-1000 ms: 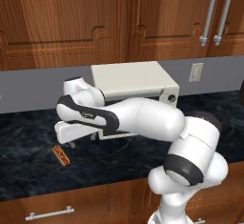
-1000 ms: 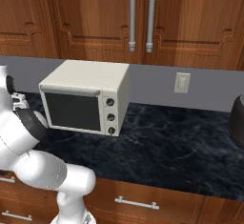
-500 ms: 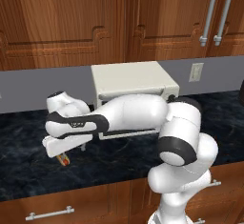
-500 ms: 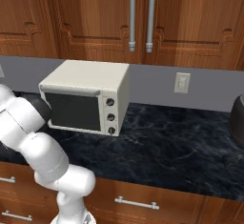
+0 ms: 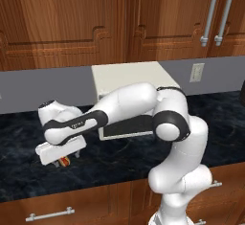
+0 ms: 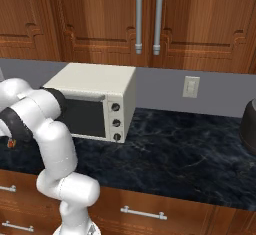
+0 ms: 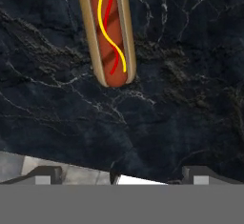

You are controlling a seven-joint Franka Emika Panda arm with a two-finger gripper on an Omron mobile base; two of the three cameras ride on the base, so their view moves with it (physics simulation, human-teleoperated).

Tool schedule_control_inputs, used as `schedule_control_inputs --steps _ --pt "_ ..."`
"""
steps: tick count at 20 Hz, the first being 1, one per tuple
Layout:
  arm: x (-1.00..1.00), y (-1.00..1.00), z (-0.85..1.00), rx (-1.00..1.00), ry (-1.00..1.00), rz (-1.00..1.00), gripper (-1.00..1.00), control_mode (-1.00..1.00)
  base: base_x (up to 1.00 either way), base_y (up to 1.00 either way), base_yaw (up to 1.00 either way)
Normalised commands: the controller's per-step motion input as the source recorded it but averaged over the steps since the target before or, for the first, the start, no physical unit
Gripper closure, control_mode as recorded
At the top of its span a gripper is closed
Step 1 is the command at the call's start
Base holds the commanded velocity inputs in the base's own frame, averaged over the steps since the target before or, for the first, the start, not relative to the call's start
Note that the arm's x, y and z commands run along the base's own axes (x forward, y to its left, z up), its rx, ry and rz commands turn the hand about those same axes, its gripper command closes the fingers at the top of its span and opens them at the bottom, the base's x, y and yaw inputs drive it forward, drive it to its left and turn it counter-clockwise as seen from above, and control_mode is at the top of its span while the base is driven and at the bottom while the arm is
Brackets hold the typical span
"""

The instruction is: Store the hot dog in the freezer for long-term storage. Close the freezer door after placing the cooked food.

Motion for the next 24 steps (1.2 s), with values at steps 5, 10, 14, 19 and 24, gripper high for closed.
schedule_control_inputs --steps 5,10,14,19,24 --pt "0.36 0.0 -0.03 -0.03 0.0 -0.08 -1.0 -1.0 0.0 0.0 0.0" --pt "0.33 -0.01 -0.11 -0.01 0.0 -0.06 -1.0 -1.0 0.0 0.0 0.0" --pt "0.13 0.0 -0.16 0.0 -0.09 0.0 -1.0 -1.0 0.0 0.0 0.0" --pt "0.05 0.12 -0.15 0.0 -0.11 0.0 -1.0 -1.0 0.0 0.0 0.0" --pt "0.04 0.04 -0.26 0.0 -0.06 0.0 -1.0 -1.0 0.0 0.0 0.0"
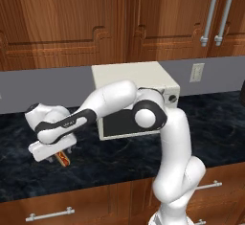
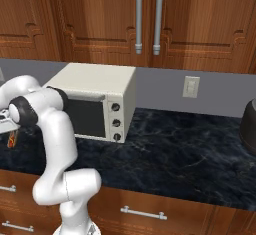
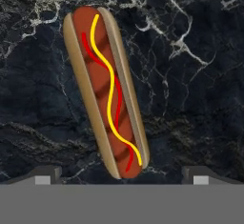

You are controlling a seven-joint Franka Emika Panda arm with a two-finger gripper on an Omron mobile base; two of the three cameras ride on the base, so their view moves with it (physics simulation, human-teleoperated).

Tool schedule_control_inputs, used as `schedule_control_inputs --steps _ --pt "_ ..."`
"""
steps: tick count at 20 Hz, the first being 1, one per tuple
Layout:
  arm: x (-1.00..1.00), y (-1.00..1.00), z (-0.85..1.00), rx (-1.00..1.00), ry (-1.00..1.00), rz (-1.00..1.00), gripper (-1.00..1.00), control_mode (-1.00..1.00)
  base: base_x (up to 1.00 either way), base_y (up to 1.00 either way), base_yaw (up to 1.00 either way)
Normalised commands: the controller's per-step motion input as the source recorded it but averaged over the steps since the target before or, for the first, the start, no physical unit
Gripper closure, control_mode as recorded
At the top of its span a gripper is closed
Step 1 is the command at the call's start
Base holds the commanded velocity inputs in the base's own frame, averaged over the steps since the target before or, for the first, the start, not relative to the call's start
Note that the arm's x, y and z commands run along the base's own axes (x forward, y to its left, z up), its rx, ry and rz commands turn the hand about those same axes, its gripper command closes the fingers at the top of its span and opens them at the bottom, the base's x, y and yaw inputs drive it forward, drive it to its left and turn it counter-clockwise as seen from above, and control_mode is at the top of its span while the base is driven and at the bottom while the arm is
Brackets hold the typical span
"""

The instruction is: Store the hot dog in the freezer for long-term storage. Close the freezer door after placing the cooked food.

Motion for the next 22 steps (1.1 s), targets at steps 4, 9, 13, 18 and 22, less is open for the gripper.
schedule_control_inputs --steps 4,9,13,18,22 --pt "0.08 0.0 -0.34 0.0 -0.01 0.0 -1.0 -1.0 0.0 0.0 0.0" --pt "0.03 -0.06 -0.23 0.0 0.01 -0.01 -1.0 -1.0 0.0 0.0 0.0" --pt "0.0 -0.01 -0.14 0.0 0.0 -0.02 -1.0 -1.0 0.0 0.0 0.0" --pt "0.02 -0.03 -0.13 0.0 0.0 -0.02 -1.0 -1.0 0.0 0.0 0.0" --pt "0.11 -0.21 -0.12 0.0 0.01 -0.02 -1.0 -1.0 0.0 0.0 0.0"
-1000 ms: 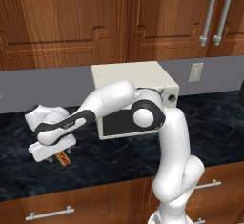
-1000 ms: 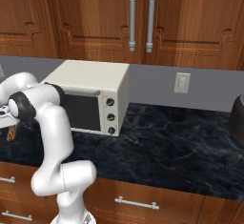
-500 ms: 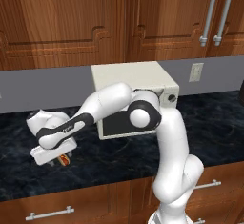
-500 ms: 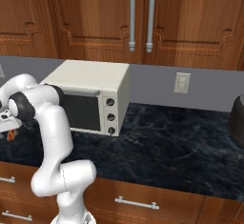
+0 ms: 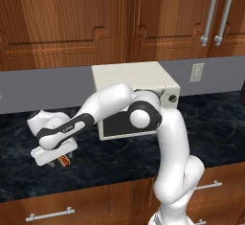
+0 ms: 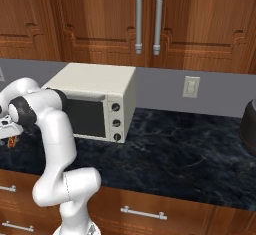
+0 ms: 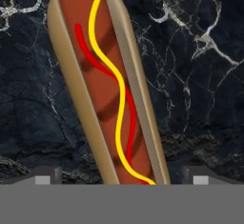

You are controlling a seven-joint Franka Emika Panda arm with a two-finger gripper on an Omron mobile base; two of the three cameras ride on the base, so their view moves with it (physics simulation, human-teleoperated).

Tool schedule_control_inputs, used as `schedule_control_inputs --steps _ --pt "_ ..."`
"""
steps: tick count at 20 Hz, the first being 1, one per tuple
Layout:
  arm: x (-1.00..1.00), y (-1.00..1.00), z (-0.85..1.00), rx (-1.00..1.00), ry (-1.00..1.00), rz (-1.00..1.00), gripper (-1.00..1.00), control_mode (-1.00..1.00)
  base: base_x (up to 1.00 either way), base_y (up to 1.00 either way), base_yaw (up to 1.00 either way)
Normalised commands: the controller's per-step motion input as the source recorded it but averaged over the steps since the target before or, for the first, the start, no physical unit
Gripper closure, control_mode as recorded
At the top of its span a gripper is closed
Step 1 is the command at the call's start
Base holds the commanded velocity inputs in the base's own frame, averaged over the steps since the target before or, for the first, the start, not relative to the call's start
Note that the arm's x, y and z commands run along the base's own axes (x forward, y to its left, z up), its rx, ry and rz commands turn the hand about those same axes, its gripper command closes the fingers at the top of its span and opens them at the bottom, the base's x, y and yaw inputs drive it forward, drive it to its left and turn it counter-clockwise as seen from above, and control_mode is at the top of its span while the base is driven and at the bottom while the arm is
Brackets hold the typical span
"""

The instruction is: Store the hot dog in the freezer for long-term storage. Close the freezer door after placing the cooked food.

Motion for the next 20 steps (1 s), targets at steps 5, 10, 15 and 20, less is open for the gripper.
schedule_control_inputs --steps 5,10,15,20 --pt "0.08 -0.2 -0.08 0.0 0.0 -0.01 -1.0 -1.0 0.0 0.0 0.0" --pt "0.03 -0.2 -0.19 0.0 0.0 -0.01 -1.0 -1.0 0.0 0.0 0.0" --pt "0.0 0.0 -0.16 0.02 0.0 0.0 -1.0 -1.0 0.0 0.0 0.0" --pt "0.0 -0.01 -0.24 0.07 0.0 0.0 -1.0 -1.0 0.0 0.0 0.0"
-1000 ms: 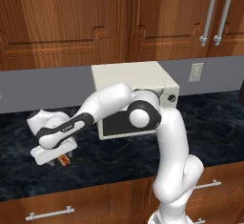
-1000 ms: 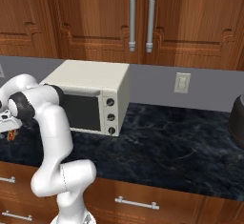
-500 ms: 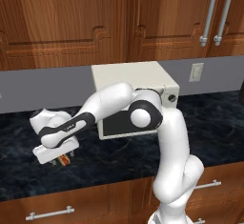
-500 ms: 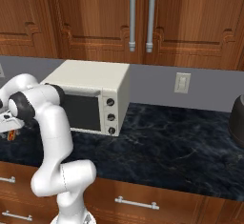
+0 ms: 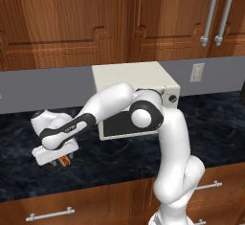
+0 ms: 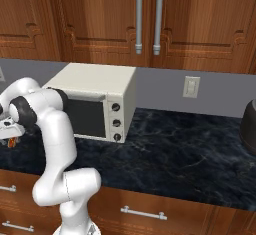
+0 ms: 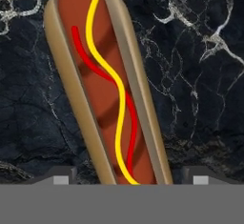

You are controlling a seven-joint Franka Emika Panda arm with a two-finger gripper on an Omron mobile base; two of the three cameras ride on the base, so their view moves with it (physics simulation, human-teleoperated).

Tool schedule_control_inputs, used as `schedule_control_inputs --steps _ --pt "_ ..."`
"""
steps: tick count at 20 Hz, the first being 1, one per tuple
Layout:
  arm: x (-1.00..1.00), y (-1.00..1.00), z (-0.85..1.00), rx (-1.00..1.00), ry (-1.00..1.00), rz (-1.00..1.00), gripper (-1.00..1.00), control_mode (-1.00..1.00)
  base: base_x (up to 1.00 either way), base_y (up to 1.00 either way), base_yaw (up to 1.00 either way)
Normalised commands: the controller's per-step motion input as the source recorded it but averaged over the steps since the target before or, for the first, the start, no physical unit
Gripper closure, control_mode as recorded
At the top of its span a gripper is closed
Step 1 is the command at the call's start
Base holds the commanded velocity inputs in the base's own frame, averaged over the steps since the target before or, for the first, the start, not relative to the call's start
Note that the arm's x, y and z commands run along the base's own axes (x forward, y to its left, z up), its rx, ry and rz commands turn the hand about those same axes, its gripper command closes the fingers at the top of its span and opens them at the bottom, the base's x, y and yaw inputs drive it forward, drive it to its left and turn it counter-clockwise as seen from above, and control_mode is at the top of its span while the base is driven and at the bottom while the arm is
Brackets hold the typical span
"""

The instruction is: Store the hot dog in the freezer for long-term storage. Close the freezer door after placing the cooked food.

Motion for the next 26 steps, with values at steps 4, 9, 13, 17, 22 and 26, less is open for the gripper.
schedule_control_inputs --steps 4,9,13,17,22,26 --pt "0.0 -0.05 -0.3 0.09 0.0 0.0 -1.0 -1.0 0.0 0.0 0.0" --pt "0.0 -0.05 -0.27 0.08 0.0 0.0 -1.0 -1.0 0.0 0.0 0.0" --pt "0.0 -0.04 -0.24 0.07 0.0 0.0 1.0 -1.0 0.0 0.0 0.0" --pt "0.0 -0.03 -0.14 0.05 0.0 0.0 1.0 -1.0 0.0 0.0 0.0" --pt "0.0 0.0 -0.02 0.02 0.0 0.0 1.0 -1.0 0.0 0.0 0.0" --pt "0.0 0.0 0.0 0.0 0.0 0.0 1.0 -1.0 0.0 0.0 0.0"
